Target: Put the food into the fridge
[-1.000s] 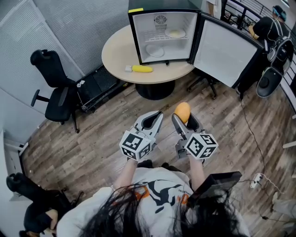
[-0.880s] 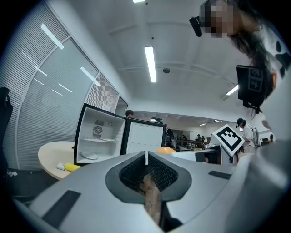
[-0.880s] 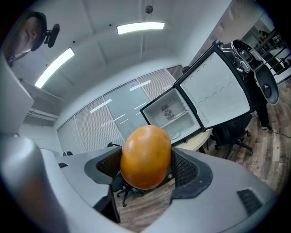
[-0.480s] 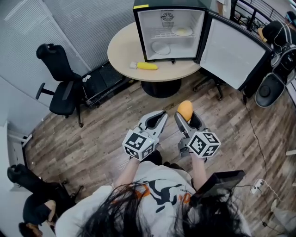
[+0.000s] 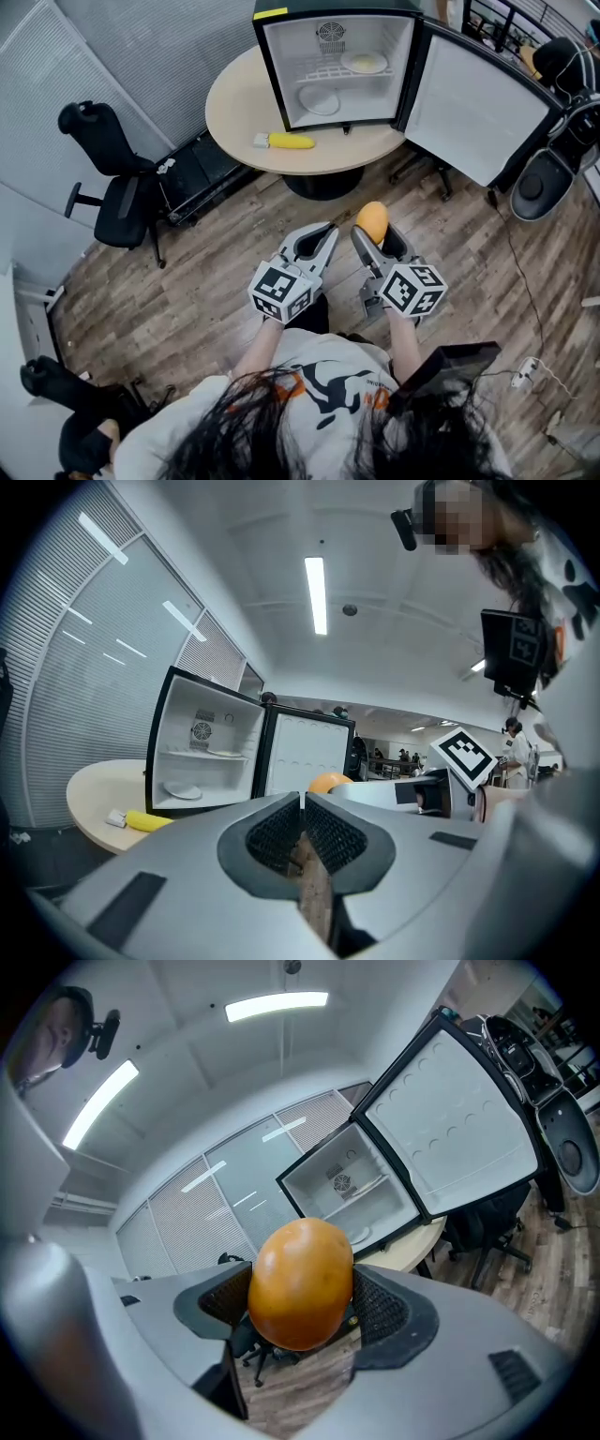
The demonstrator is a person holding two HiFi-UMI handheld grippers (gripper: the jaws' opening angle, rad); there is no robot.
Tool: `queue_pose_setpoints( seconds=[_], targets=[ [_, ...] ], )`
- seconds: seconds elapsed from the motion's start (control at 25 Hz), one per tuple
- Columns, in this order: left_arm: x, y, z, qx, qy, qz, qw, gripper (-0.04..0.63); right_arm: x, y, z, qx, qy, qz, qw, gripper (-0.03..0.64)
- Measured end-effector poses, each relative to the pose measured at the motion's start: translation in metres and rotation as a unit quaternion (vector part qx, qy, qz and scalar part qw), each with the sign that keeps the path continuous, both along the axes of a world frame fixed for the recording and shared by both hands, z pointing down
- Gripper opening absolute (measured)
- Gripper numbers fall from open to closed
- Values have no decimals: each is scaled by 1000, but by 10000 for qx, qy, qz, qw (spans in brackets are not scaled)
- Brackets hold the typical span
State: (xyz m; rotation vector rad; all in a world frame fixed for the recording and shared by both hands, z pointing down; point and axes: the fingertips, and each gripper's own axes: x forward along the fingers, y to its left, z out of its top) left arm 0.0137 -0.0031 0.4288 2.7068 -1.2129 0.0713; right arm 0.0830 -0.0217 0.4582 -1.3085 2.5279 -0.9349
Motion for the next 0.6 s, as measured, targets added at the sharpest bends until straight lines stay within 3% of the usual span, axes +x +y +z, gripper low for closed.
queue_pose_setpoints(
  seconds=[0.6],
  targets=[
    [-59, -168, -2, -28, 88, 310, 9995, 12, -56, -153, 2, -208, 22, 292, 9994, 347]
  ],
)
